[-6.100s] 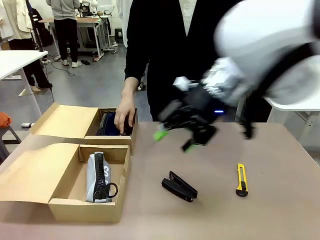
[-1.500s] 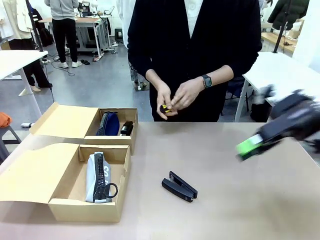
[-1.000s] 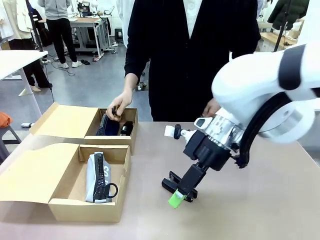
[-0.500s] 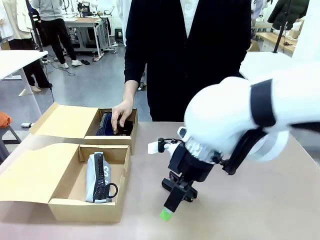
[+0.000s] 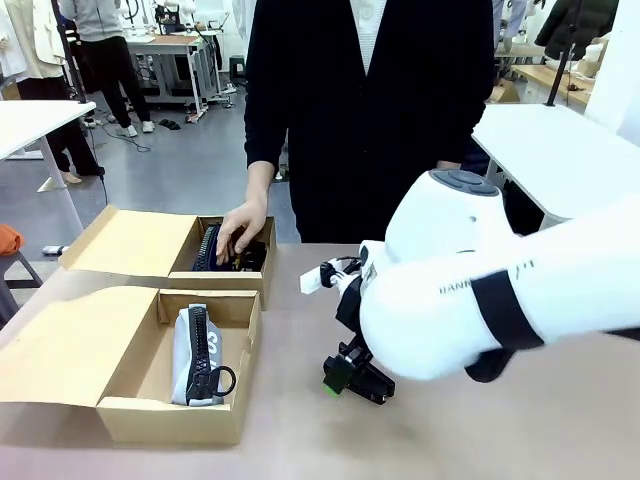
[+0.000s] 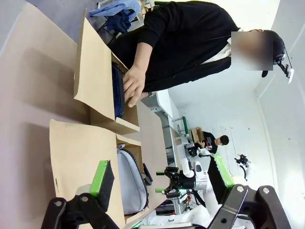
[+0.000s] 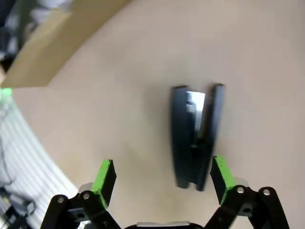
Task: Place items inside the box.
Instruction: Pick up a Pencil pouch or Stapler and place it inside the Mailer Box closest to the robot.
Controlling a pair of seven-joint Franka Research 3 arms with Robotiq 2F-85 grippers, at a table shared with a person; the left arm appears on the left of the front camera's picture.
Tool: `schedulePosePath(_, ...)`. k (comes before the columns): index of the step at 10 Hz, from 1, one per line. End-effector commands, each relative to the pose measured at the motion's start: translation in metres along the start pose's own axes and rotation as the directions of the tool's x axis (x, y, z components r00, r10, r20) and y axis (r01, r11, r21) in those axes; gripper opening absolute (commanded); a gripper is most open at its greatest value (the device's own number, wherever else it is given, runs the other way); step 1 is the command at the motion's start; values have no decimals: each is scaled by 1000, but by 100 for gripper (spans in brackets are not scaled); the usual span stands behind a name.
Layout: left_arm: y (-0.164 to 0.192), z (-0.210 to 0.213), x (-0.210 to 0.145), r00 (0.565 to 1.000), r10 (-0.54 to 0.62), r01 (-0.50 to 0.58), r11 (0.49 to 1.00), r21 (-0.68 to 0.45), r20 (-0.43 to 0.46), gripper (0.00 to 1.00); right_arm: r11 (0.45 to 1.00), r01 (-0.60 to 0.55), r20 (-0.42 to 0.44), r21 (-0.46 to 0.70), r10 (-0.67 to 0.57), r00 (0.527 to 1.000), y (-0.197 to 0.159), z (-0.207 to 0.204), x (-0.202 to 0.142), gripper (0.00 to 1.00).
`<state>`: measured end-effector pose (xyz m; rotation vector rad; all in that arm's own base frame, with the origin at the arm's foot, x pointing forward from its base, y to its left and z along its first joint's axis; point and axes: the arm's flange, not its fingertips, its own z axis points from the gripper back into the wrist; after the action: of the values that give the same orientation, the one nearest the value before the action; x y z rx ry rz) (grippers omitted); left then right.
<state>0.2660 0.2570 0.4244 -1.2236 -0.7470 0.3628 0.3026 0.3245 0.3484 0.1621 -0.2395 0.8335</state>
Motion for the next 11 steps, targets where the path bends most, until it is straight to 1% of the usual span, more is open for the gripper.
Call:
schedulePosePath(1, -1, -1, -1, 1000, -19, 19, 1000, -22, 13, 100, 992, 75, -55, -104, -81, 995, -3, -11, 6, 100)
schedulePosePath(2, -1, -1, -1, 1000, -19, 19, 1000, -22, 13, 100, 995, 64, -80, -78, -70, 994, -8, -20, 6, 100)
schedulePosePath(4, -1, -1, -1, 1000, -19, 19, 1000, -22, 13, 100, 995, 72, -77, -75, -77, 994, -13, -34, 9, 100)
schedulePosePath(7, -1, -1, -1, 1000, -19, 19, 1000, -22, 13, 100, 995, 66, -102, -72, -73, 992, -14, -59, 14, 100)
schedulePosePath(9, -1, -1, -1, 1000, -19, 19, 1000, -22, 13, 100, 995, 63, -79, -72, -68, 995, -12, -59, 17, 100)
schedulePosePath(10, -1, -1, -1, 1000, -19, 19, 1000, -22, 13, 100, 996, 69, -79, -50, -73, 994, -13, -59, 18, 100)
schedulePosePath(11, -1, -1, -1, 1000, -19, 19, 1000, -22, 13, 100, 996, 76, -76, -46, -79, 994, -13, -58, 17, 91)
